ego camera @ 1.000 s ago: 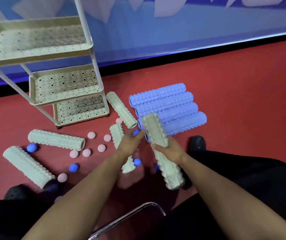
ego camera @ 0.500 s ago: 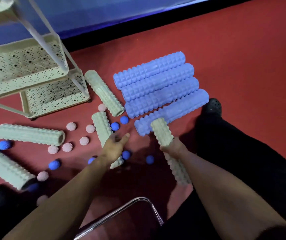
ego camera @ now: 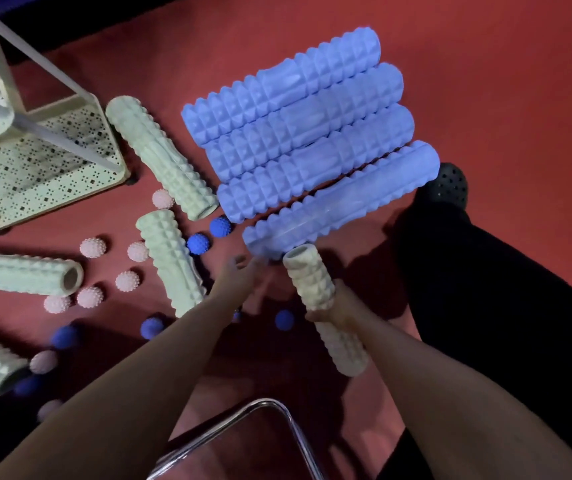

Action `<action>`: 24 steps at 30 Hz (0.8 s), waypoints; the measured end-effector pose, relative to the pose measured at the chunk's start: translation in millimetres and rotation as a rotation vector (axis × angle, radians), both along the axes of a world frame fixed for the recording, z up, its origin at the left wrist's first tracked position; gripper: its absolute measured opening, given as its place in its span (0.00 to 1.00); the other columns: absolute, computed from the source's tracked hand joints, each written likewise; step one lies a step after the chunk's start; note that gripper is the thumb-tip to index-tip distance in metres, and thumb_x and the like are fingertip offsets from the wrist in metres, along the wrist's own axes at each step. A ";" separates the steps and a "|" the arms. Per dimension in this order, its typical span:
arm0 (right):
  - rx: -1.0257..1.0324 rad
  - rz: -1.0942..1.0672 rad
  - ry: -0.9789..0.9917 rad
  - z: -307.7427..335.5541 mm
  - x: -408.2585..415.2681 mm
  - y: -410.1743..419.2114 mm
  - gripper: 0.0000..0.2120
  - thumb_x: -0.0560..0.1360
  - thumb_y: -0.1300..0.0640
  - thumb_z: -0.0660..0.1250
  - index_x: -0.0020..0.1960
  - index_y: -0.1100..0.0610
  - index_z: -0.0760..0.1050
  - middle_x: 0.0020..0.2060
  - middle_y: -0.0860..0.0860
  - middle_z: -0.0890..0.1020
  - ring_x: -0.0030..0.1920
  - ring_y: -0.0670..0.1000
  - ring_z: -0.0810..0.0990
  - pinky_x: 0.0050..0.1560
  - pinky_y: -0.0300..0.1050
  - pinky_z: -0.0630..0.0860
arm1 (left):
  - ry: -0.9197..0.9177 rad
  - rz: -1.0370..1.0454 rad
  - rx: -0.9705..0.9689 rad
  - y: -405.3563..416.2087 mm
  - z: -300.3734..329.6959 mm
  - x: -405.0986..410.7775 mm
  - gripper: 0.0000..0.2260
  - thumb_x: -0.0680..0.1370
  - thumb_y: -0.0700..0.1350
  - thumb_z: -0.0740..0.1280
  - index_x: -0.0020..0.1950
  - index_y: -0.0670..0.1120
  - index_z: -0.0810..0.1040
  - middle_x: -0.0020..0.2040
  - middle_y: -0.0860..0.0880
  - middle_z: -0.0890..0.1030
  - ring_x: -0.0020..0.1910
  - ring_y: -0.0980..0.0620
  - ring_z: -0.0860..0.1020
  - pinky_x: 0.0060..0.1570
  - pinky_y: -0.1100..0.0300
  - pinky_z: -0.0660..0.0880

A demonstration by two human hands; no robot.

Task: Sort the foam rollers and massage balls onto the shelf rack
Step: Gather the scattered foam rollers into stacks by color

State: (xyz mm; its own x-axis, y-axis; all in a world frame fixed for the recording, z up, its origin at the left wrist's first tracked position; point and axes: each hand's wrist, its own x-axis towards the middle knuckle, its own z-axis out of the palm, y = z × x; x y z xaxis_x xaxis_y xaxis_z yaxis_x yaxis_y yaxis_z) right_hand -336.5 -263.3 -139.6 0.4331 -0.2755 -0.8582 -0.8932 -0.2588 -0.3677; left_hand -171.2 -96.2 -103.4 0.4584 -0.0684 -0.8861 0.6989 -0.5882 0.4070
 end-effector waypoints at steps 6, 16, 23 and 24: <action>0.136 -0.007 -0.159 13.3 31.5 -17.5 0.28 0.69 0.64 0.79 0.63 0.62 0.70 0.54 0.53 0.80 0.50 0.46 0.80 0.43 0.29 0.74 | 0.168 0.242 -0.053 -34.5 -21.3 15.1 0.23 0.76 0.62 0.70 0.63 0.48 0.73 0.50 0.46 0.77 0.42 0.49 0.75 0.38 0.58 0.72; 0.174 -0.145 -0.239 7.2 12.5 -36.4 0.22 0.69 0.62 0.80 0.54 0.48 0.72 0.48 0.51 0.83 0.41 0.37 0.82 0.46 0.34 0.79 | 0.292 0.401 -0.062 -57.8 -42.4 27.1 0.38 0.57 0.68 0.81 0.60 0.52 0.76 0.61 0.50 0.79 0.56 0.50 0.80 0.53 0.54 0.79; 0.149 -0.117 -0.252 9.9 15.3 -46.9 0.24 0.68 0.59 0.79 0.60 0.47 0.75 0.51 0.52 0.85 0.51 0.49 0.85 0.54 0.49 0.82 | 0.317 0.406 -0.216 -56.2 -30.1 20.6 0.29 0.68 0.64 0.76 0.62 0.50 0.78 0.54 0.50 0.83 0.55 0.51 0.80 0.64 0.54 0.74; 0.150 -0.123 -0.253 13.3 17.7 -46.0 0.24 0.68 0.59 0.79 0.60 0.48 0.75 0.50 0.51 0.85 0.51 0.48 0.85 0.54 0.48 0.82 | 0.315 0.398 -0.282 -55.2 -26.9 20.0 0.26 0.71 0.63 0.75 0.63 0.50 0.79 0.54 0.50 0.84 0.54 0.51 0.80 0.65 0.55 0.72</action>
State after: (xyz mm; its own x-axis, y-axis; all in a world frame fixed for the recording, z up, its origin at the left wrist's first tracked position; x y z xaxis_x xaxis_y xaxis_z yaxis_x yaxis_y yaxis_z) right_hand -318.7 -309.2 -126.3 0.6089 -0.2181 -0.7627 -0.7901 -0.0805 -0.6077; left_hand -151.2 -151.4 -130.3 0.2145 -0.1985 -0.9563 0.9567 -0.1544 0.2466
